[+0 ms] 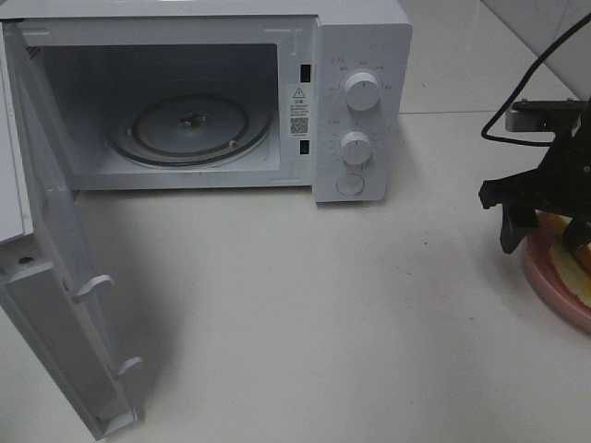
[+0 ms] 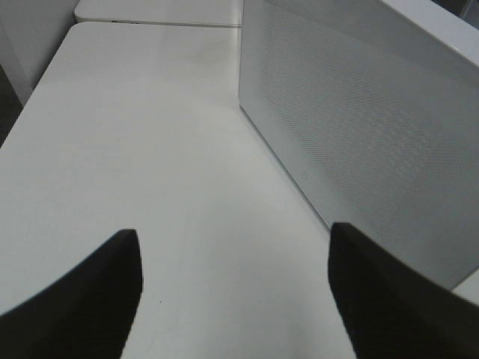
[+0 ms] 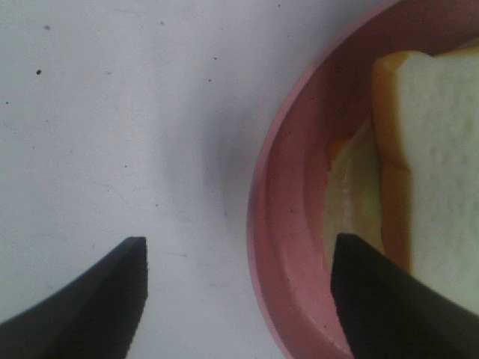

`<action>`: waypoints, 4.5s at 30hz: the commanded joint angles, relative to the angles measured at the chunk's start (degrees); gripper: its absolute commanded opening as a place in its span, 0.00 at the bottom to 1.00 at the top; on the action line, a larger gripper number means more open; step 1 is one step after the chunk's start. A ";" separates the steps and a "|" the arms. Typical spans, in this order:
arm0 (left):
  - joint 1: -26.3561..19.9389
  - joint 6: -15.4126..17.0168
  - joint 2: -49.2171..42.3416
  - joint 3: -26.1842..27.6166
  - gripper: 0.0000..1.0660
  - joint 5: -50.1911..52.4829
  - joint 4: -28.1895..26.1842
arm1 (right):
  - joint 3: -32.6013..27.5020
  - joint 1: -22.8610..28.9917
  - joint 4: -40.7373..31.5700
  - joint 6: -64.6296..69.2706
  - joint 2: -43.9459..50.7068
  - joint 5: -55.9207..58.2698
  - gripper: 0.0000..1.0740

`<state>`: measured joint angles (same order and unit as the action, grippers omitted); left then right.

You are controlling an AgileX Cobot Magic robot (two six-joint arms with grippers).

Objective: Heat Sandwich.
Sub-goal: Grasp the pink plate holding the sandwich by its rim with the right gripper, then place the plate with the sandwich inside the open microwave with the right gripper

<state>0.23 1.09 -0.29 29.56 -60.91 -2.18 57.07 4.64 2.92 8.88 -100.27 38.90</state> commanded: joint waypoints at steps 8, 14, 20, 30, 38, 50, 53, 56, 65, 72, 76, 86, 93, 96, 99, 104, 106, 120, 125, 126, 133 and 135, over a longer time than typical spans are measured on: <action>0.40 -0.06 -1.32 -0.06 0.63 -0.29 -0.06 | -1.20 -0.63 0.00 0.63 -4.76 -2.92 0.63; 0.40 -0.06 -1.32 -0.06 0.63 -0.29 -0.06 | -1.20 -0.63 0.29 0.86 -8.08 -5.33 0.58; 0.40 -0.06 -1.32 -0.06 0.63 -0.29 -0.06 | -1.20 -0.63 0.29 1.38 -9.57 -6.36 0.50; 0.40 -0.06 -1.32 -0.06 0.63 -0.29 -0.06 | -1.43 -0.63 4.76 4.07 -11.40 -5.33 0.23; 0.40 -0.06 -1.32 -0.06 0.63 -0.29 -0.06 | -1.43 -0.63 4.93 4.01 -11.40 -4.41 0.00; 0.40 -0.06 -1.32 -0.06 0.63 -0.29 -0.06 | -1.43 -0.63 5.10 2.75 -11.40 -3.15 0.00; 0.40 -0.06 -1.32 -0.06 0.63 -0.29 -0.06 | -1.43 -0.57 5.79 2.75 -10.94 -2.86 0.00; 0.40 -0.06 -1.32 -0.06 0.63 -0.29 -0.06 | -1.43 -0.57 6.13 2.75 -9.68 -2.64 0.00; 0.40 -0.06 -1.32 -0.06 0.63 -0.29 -0.06 | -1.38 -0.57 7.91 1.26 -5.33 0.69 0.00; 0.40 -0.06 -1.32 -0.06 0.63 -0.29 -0.06 | -1.38 -0.57 9.00 0.11 -1.20 3.04 0.00; 0.40 -0.06 -1.32 -0.06 0.63 -0.29 -0.06 | -1.38 -0.52 11.00 0.11 0.29 5.04 0.00; 0.40 -0.06 -1.32 -0.06 0.63 -0.29 -0.06 | -1.38 -0.46 12.83 0.00 3.72 8.02 0.00; 0.40 -0.06 -1.32 -0.06 0.63 -0.29 -0.06 | -1.38 -0.46 13.29 -0.74 8.31 10.31 0.00; 0.40 -0.06 -1.32 -0.06 0.63 -0.29 -0.06 | -1.38 -0.46 13.29 -1.26 9.80 11.06 0.00; 0.40 -0.06 -1.32 -0.06 0.63 -0.29 -0.06 | -1.38 0.80 13.92 -1.32 10.66 12.03 0.00; 0.40 -0.06 -1.32 -0.06 0.63 -0.29 -0.06 | -1.38 4.64 15.01 -1.32 10.94 13.18 0.00; 0.40 -0.06 -1.32 -0.06 0.63 -0.29 -0.06 | -1.38 6.30 15.01 -1.32 10.94 13.75 0.00; 0.40 -0.06 -1.32 -0.06 0.63 -0.29 -0.06 | -1.38 20.63 15.24 -1.20 11.23 17.02 0.00; 0.40 -0.06 -1.32 -0.06 0.63 -0.29 -0.06 | -1.43 25.95 15.24 -0.92 13.69 16.73 0.00; 0.40 -0.06 -1.32 -0.06 0.63 -0.29 -0.06 | -1.43 28.19 15.18 -0.92 14.84 16.73 0.00; 0.40 -0.06 -1.32 -0.06 0.63 -0.29 -0.06 | -1.43 33.69 15.18 -0.92 16.16 18.51 0.00; 0.40 -0.06 -1.32 -0.06 0.63 -0.29 -0.06 | -1.43 36.15 15.18 -0.92 16.27 20.05 0.00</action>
<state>0.23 1.09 -0.29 29.56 -60.91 -2.18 55.63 38.85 16.44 8.25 -84.68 57.07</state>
